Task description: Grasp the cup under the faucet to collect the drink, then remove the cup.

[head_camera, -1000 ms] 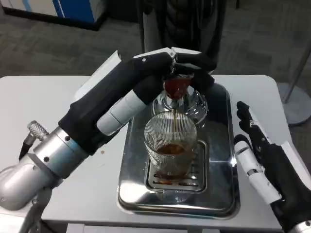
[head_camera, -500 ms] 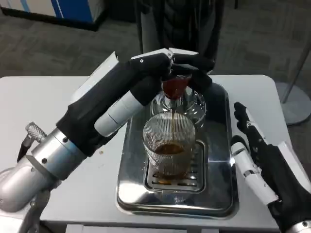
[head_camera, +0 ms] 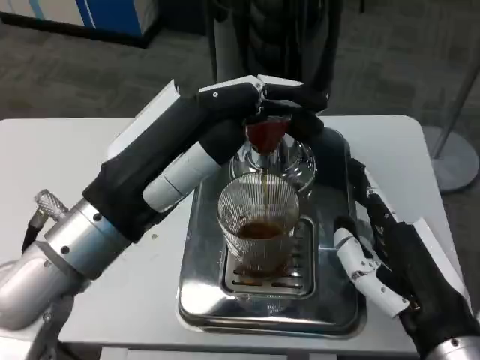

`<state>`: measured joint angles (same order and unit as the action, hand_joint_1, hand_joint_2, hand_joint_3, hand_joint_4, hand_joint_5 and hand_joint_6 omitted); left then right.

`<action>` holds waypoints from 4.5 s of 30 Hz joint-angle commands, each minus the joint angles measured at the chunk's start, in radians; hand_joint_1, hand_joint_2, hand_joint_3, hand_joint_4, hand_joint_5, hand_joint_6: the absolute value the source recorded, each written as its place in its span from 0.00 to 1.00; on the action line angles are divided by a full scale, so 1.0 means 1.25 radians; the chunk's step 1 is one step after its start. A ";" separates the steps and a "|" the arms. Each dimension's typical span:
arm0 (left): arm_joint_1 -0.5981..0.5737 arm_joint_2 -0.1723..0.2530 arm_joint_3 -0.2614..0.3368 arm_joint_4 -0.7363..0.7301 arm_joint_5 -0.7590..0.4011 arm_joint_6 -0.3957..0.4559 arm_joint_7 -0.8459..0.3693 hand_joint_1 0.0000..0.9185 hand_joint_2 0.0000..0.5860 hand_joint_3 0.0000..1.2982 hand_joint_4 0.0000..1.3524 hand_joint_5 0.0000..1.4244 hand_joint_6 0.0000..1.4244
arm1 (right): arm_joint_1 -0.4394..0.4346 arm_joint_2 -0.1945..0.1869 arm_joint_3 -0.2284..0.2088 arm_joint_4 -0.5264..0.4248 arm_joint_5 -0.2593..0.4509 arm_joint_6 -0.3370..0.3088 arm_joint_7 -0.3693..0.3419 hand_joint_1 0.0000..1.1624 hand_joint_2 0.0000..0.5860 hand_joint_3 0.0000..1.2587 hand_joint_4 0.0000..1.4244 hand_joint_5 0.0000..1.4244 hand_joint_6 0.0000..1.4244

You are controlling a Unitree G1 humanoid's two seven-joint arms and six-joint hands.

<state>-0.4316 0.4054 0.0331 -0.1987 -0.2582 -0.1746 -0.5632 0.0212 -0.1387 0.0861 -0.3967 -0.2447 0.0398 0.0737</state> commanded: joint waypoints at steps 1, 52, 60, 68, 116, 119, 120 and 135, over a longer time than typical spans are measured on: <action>0.037 0.019 -0.003 -0.005 0.022 0.019 -0.006 0.00 0.11 0.33 0.33 0.31 0.13 | 0.002 0.005 0.006 0.008 0.000 -0.010 -0.006 0.49 1.00 0.00 0.00 0.00 0.10; 0.080 0.010 0.036 -0.043 0.064 0.019 0.079 0.00 0.06 0.27 0.22 0.21 0.09 | 0.010 0.017 0.033 0.012 0.002 -0.008 -0.013 1.00 1.00 0.00 0.00 0.01 0.09; 0.103 0.000 0.044 -0.058 0.088 0.000 0.115 0.00 0.05 0.07 0.03 0.11 0.04 | 0.016 0.017 0.029 0.007 0.004 -0.008 -0.014 0.62 1.00 0.00 0.00 0.01 0.09; 0.125 0.009 0.057 -0.101 0.139 -0.006 0.144 0.00 0.04 0.00 0.00 0.04 0.01 | 0.019 0.016 0.028 0.004 0.006 -0.009 -0.013 0.48 1.00 0.00 0.00 0.01 0.09; 0.407 0.113 0.216 -0.106 0.253 -0.099 0.127 0.00 0.07 0.01 0.00 0.06 0.01 | 0.016 0.019 0.028 0.017 0.010 -0.007 -0.020 0.59 0.96 0.00 0.00 0.03 0.09; 0.424 0.113 0.219 -0.109 0.272 -0.113 0.134 0.00 0.07 0.01 0.00 0.06 0.01 | 0.019 0.019 0.028 0.014 0.011 -0.008 -0.020 0.59 0.92 0.00 0.00 0.03 0.09; 0.432 0.114 0.219 -0.109 0.280 -0.117 0.136 0.00 0.07 0.01 0.00 0.06 0.01 | 0.020 0.019 0.028 0.014 0.011 -0.009 -0.020 0.60 0.90 0.00 0.01 0.03 0.09; 0.495 0.161 0.241 -0.129 0.408 -0.166 0.154 0.00 0.07 0.02 0.00 0.00 0.00 | 0.028 0.018 0.026 0.007 0.013 -0.008 -0.022 0.67 0.65 0.00 0.02 0.04 0.09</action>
<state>0.1639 0.5798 0.3218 -0.3457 0.2221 -0.3861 -0.3690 0.0350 -0.1202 0.1220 -0.3812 -0.2365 0.0338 0.0493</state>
